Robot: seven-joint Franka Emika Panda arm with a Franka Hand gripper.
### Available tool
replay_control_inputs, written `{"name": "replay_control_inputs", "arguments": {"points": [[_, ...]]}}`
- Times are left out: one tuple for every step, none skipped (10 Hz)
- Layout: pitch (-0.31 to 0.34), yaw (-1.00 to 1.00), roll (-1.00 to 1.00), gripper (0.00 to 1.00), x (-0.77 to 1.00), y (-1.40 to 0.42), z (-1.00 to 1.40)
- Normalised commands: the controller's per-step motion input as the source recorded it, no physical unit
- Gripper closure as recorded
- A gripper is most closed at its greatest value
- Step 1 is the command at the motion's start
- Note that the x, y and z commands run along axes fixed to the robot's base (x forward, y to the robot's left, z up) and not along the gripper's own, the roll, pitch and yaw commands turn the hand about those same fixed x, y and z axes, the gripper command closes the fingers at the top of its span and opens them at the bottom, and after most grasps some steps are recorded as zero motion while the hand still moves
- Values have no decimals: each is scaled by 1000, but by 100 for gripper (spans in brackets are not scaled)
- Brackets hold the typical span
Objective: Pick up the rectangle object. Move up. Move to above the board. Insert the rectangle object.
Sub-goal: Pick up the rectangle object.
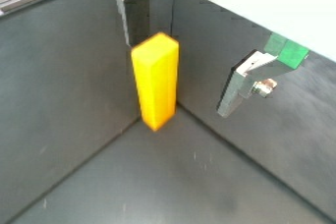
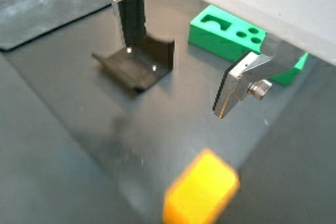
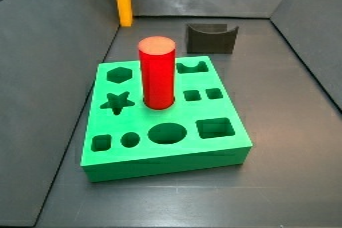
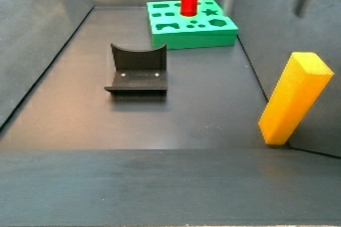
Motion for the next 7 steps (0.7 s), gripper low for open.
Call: {"name": "replay_control_inputs", "arguments": {"points": [[-213, 0, 0, 0, -1000, 549, -400], [-271, 0, 0, 0, -1000, 471, -694], [-280, 20, 29, 0, -974, 363, -760], [-253, 23, 59, 0, -820, 246, -806], [-214, 3, 94, 0, -677, 97, -831], [-191, 129, 76, 0, -169, 0, -683], [0, 0, 17, 0, 0, -6, 0]]}}
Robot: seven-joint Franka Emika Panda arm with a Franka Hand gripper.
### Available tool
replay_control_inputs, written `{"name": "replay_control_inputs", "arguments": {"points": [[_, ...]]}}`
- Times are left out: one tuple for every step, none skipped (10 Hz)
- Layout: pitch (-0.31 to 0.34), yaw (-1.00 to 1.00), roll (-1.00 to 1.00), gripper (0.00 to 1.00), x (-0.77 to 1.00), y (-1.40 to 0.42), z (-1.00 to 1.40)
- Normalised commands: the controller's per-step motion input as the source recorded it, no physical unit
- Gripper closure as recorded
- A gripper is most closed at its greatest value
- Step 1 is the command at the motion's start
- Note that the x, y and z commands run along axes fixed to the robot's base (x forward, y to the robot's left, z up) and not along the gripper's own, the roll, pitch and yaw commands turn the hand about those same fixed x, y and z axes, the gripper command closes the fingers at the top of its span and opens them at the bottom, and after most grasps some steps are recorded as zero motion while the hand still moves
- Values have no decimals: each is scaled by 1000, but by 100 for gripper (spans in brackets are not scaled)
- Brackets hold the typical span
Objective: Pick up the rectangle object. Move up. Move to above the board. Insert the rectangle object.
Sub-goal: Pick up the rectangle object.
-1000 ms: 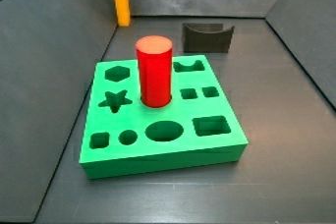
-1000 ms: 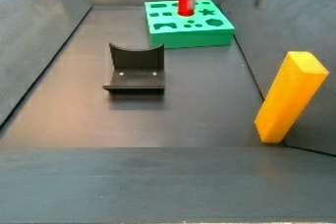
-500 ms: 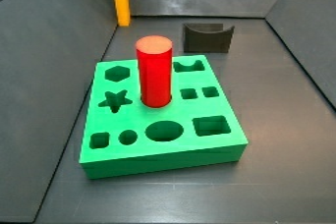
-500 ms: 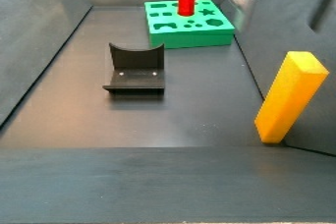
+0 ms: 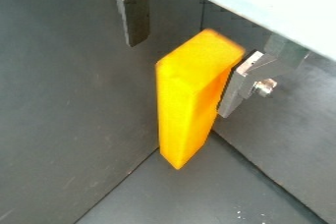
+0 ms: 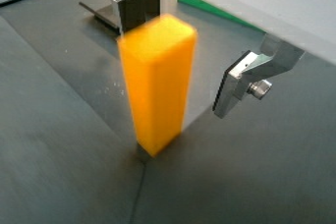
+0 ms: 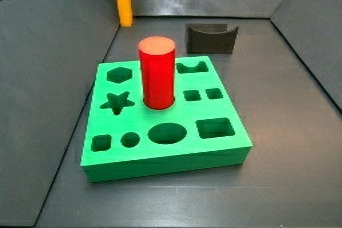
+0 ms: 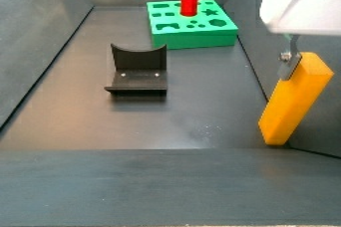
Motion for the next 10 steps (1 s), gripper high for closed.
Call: {"name": "replay_control_inputs", "arguments": {"points": [[0, 0, 0, 0, 0, 0, 0], [0, 0, 0, 100, 0, 0, 0], [0, 0, 0, 100, 0, 0, 0], [0, 0, 0, 100, 0, 0, 0], [0, 0, 0, 100, 0, 0, 0], [0, 0, 0, 100, 0, 0, 0], [0, 0, 0, 100, 0, 0, 0], [0, 0, 0, 100, 0, 0, 0], [0, 0, 0, 100, 0, 0, 0], [0, 0, 0, 100, 0, 0, 0]]}}
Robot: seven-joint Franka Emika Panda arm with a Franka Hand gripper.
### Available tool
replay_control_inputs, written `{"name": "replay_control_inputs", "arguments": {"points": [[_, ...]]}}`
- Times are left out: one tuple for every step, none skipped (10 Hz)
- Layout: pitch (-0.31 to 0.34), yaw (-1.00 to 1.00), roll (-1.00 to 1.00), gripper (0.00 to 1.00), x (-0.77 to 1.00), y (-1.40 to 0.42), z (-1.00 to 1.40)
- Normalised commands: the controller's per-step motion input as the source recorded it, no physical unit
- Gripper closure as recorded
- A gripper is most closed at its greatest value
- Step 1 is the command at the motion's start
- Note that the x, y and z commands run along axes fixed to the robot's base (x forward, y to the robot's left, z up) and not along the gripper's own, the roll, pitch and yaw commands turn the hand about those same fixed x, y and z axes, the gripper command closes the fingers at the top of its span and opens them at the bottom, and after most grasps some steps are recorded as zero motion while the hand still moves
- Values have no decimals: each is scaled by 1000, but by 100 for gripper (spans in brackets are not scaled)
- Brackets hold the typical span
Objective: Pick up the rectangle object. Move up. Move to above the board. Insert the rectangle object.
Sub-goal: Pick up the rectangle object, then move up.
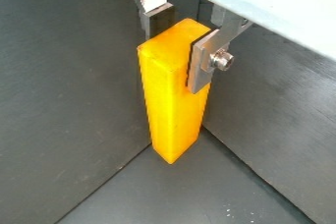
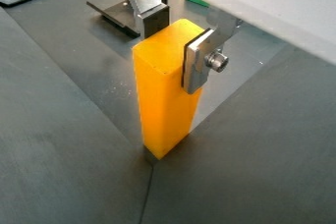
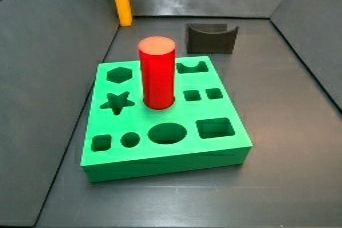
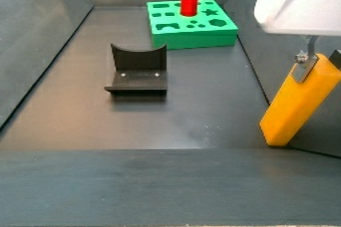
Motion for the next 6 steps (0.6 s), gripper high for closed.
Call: {"name": "replay_control_inputs", "arguments": {"points": [[0, 0, 0, 100, 0, 0, 0], [0, 0, 0, 100, 0, 0, 0], [0, 0, 0, 100, 0, 0, 833], [7, 0, 0, 100, -6, -1, 822], [40, -4, 16, 100, -22, 4, 738], [61, -8, 38, 100, -23, 7, 656]]}}
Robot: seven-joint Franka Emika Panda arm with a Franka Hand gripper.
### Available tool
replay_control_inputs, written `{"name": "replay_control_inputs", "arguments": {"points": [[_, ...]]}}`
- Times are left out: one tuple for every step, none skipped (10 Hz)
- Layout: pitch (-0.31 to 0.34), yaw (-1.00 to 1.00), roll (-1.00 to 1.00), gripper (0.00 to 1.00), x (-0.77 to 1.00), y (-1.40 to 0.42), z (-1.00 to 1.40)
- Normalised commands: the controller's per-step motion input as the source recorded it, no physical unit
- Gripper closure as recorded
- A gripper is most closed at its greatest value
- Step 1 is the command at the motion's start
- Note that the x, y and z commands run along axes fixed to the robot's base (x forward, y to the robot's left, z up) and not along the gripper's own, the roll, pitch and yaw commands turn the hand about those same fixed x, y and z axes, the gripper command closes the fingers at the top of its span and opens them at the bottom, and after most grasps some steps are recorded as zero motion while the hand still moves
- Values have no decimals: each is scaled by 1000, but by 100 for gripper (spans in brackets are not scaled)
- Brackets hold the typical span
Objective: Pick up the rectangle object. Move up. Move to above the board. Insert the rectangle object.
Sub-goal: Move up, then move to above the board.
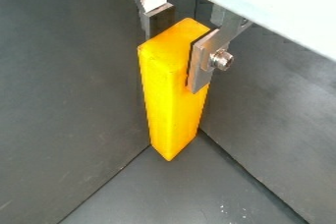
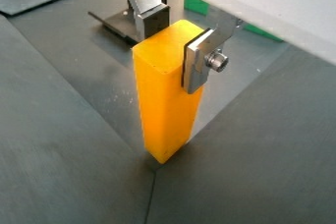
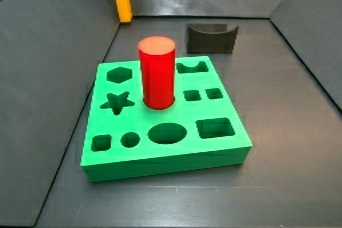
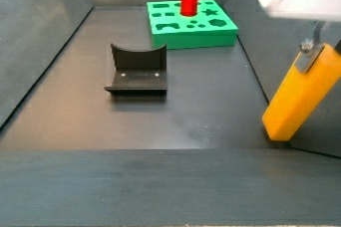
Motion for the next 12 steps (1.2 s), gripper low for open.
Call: {"name": "replay_control_inputs", "arguments": {"points": [[75, -4, 49, 100, -26, 9, 598], [91, 9, 69, 100, -29, 2, 457], [92, 14, 73, 100, -32, 1, 401], [92, 19, 74, 100, -35, 0, 286], [88, 19, 74, 100, -36, 0, 199], [393, -22, 151, 100, 396, 364, 1000], [395, -20, 139, 100, 406, 371, 1000], [353, -6, 50, 100, 380, 318, 1000], [304, 2, 39, 100, 363, 303, 1000], [234, 8, 29, 100, 336, 280, 1000], [166, 8, 18, 100, 297, 243, 971], [142, 1, 3, 100, 190, 145, 691]]}}
